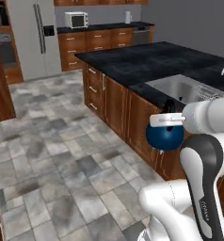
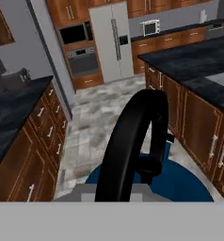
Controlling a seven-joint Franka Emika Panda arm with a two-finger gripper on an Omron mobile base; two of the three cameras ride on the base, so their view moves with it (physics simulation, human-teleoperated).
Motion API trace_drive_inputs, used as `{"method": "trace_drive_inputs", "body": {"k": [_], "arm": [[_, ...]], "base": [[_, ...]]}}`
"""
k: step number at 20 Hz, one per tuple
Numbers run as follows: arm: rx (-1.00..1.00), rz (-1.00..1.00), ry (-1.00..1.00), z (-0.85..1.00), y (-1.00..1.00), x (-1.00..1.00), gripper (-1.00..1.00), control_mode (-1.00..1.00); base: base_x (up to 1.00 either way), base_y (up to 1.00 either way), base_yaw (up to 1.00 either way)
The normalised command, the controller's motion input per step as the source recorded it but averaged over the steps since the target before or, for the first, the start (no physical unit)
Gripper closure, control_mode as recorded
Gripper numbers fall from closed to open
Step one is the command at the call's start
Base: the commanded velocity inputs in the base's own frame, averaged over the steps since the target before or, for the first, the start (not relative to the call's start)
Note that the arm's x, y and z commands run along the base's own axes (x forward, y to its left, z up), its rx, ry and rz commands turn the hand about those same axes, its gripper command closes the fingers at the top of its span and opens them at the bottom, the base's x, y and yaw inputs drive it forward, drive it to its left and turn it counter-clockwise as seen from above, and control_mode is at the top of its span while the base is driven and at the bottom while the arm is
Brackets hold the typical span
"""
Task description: Open the cabinet, pick the kettle from the cabinet, and place it in the sink.
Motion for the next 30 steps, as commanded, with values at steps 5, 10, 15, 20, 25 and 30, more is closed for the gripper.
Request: {"method": "trace_drive_inputs", "body": {"k": [5,10,15,20,25,30], "arm": [[0.0,0.0,0.0,0.0,0.0,0.0,1.0,1.0],[0.0,0.0,0.0,0.0,0.0,0.0,1.0,1.0],[0.0,0.0,0.0,0.0,0.0,0.0,1.0,1.0],[0.0,0.0,0.0,0.0,0.0,0.0,1.0,1.0],[0.0,0.0,0.0,0.0,0.0,0.0,1.0,1.0],[0.0,0.0,0.0,0.0,0.0,0.0,1.0,1.0]], "base": [[0.0,0.03,-1.0],[0.12,0.13,-0.87],[0.26,0.23,-0.64],[0.4,0.32,-0.49],[0.52,0.3,-0.31],[0.6,0.25,-0.03]]}}
